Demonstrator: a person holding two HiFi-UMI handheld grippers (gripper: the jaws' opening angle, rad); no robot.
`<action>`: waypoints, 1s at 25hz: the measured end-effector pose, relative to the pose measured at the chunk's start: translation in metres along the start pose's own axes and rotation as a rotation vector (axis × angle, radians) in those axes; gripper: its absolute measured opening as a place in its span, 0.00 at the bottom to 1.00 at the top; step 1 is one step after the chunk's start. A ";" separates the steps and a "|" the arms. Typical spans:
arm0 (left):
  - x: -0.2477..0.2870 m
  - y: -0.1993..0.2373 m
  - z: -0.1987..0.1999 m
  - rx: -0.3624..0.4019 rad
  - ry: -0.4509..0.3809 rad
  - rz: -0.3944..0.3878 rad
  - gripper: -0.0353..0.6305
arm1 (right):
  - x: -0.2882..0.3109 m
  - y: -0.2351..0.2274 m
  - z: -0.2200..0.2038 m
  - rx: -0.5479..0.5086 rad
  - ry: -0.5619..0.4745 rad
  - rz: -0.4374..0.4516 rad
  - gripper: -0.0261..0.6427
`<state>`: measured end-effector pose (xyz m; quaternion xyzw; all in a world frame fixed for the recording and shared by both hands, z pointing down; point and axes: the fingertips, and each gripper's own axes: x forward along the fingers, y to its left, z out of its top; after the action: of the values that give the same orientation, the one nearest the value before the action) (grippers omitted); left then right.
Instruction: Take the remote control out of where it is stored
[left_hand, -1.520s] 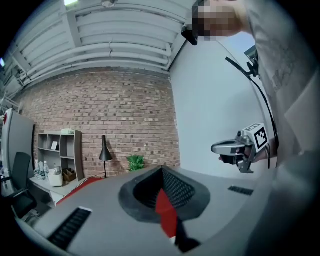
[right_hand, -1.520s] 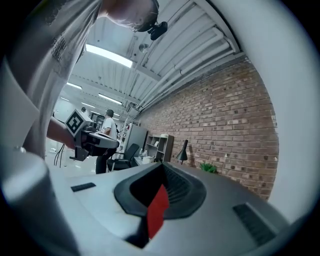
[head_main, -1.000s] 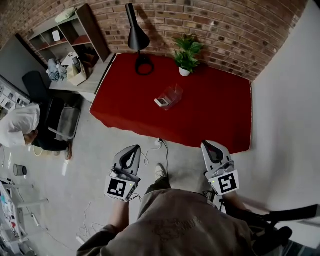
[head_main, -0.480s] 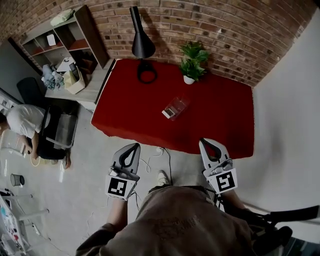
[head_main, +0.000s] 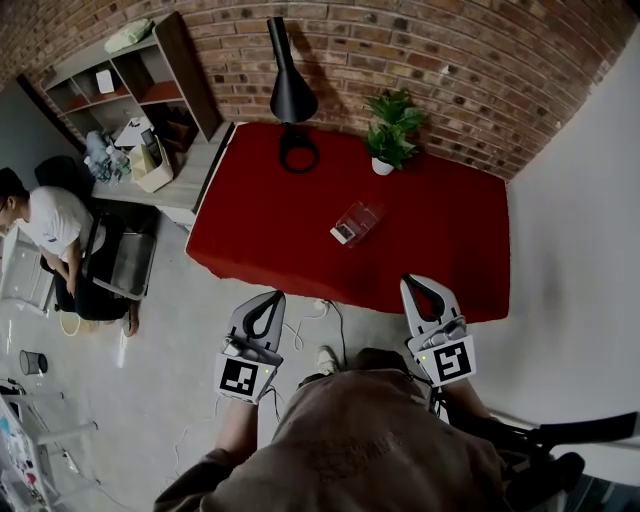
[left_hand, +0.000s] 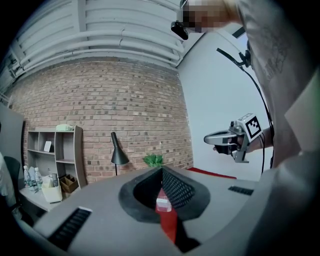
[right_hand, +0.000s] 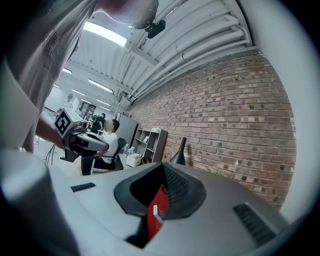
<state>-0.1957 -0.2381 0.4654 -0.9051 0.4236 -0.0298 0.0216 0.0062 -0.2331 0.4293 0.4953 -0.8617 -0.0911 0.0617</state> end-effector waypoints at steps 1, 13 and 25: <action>0.000 -0.001 0.001 -0.002 -0.001 0.000 0.06 | 0.000 -0.001 0.000 0.001 -0.002 -0.001 0.06; 0.024 -0.020 0.008 -0.016 -0.001 0.004 0.06 | 0.004 -0.025 0.004 -0.009 -0.029 0.030 0.06; 0.056 -0.056 0.028 0.028 -0.009 -0.002 0.06 | -0.001 -0.065 0.006 0.050 -0.087 0.052 0.06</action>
<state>-0.1153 -0.2450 0.4427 -0.9053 0.4220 -0.0317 0.0360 0.0599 -0.2637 0.4096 0.4695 -0.8783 -0.0893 0.0139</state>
